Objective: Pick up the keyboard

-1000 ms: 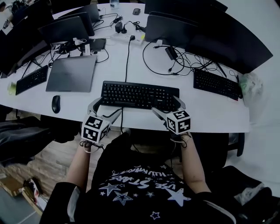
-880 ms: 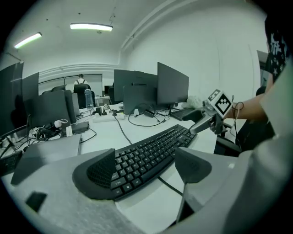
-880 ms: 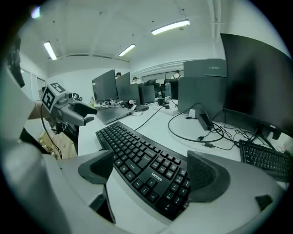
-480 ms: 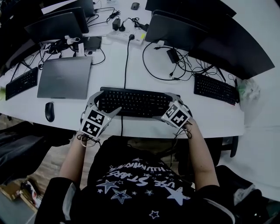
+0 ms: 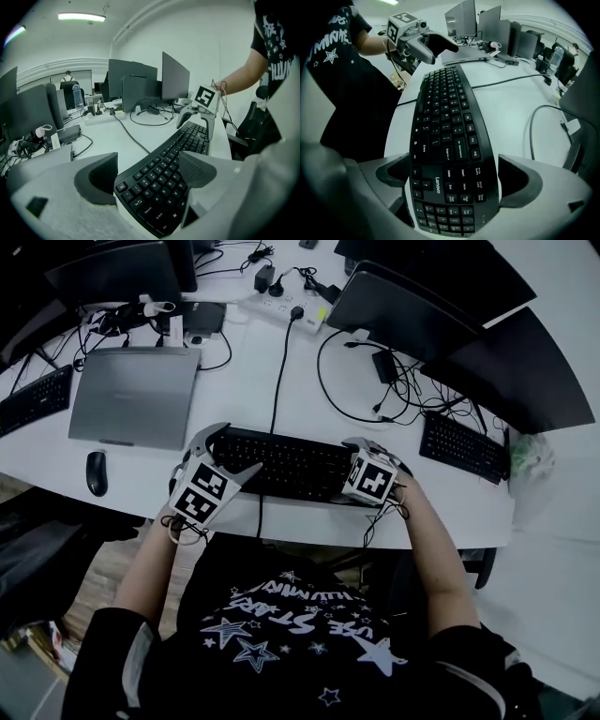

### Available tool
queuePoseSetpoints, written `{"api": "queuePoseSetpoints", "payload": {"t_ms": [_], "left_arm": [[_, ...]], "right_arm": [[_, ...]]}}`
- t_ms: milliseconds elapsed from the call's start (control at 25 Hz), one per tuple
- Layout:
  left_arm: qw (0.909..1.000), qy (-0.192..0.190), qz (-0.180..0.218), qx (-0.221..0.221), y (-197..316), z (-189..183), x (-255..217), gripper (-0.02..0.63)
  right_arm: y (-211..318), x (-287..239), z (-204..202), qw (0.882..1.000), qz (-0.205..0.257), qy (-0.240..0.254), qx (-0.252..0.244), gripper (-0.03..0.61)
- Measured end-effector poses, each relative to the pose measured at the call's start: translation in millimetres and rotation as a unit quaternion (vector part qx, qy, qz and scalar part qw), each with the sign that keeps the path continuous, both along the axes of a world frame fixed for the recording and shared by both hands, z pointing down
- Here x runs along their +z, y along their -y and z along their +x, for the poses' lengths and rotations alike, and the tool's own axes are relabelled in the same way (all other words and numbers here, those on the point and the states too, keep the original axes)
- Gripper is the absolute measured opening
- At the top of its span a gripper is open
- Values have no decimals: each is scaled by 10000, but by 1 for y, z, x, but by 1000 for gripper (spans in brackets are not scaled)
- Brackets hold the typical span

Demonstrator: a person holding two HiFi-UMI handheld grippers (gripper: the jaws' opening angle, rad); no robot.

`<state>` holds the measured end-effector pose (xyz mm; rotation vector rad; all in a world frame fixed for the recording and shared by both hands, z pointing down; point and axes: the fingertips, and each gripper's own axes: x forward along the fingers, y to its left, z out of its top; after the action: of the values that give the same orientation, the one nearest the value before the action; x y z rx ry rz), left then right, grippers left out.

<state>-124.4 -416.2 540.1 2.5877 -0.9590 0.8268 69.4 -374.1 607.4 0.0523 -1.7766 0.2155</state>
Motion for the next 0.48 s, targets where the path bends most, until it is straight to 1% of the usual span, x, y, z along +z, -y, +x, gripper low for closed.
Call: {"api": "queuePoseSetpoints", "payload": {"t_ms": [80,240,400,480], "left_arm": [[10000,16,-77,25,1,0,5,402],[9997,13,-256,55,0,2,13,402],[9991,120,-392,87,-2,2,21,402],[9989,139,-437,96,-3,3,24,402]], "right_arm": [[-1,6,1,9995,-168,-188,-197,552],[1,17,-1,9971,-325,-414,-551,566],[-1,19,-7,9933,-379,-901,-620,574],[0,21,-6,9918,-363,-1055,-626,574]]}}
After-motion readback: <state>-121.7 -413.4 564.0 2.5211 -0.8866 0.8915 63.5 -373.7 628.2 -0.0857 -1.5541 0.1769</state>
